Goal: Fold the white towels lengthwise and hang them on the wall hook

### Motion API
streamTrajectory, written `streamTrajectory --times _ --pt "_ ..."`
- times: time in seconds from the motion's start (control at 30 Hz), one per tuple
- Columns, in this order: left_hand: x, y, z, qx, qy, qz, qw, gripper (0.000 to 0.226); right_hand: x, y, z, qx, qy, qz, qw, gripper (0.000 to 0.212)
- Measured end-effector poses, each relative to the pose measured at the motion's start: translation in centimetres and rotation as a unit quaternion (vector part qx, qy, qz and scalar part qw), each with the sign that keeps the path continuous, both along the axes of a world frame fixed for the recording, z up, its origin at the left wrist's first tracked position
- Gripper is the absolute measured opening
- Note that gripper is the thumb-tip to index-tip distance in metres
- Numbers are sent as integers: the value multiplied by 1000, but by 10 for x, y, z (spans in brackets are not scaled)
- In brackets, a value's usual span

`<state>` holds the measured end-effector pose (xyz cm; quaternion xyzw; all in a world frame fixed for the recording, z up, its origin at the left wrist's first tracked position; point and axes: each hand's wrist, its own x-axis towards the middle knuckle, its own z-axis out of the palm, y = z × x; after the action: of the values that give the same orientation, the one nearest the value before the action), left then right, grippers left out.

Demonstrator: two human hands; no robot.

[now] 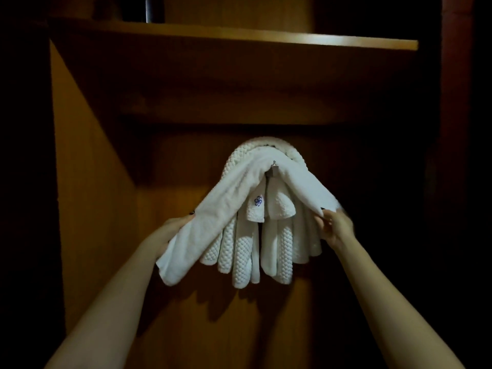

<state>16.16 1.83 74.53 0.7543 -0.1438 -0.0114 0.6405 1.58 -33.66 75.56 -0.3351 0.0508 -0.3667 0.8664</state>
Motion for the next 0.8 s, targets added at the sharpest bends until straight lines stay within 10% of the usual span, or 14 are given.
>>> streamTrajectory --times 0.37,0.47,0.63,0.8 --pt "-54 -63 -41 56 27 -113 992 39 -62 35 -14 -66 151 93 982 34" --pt "-63 -78 -34 117 -129 18 985 28 -66 31 -16 -287 282 7 916 39" --pt "-92 -125 13 98 -434 127 887 43 -39 34 18 -543 134 -244 792 45" --pt "-87 -159 54 97 -429 135 888 67 -6 36 57 -680 58 -214 699 64"
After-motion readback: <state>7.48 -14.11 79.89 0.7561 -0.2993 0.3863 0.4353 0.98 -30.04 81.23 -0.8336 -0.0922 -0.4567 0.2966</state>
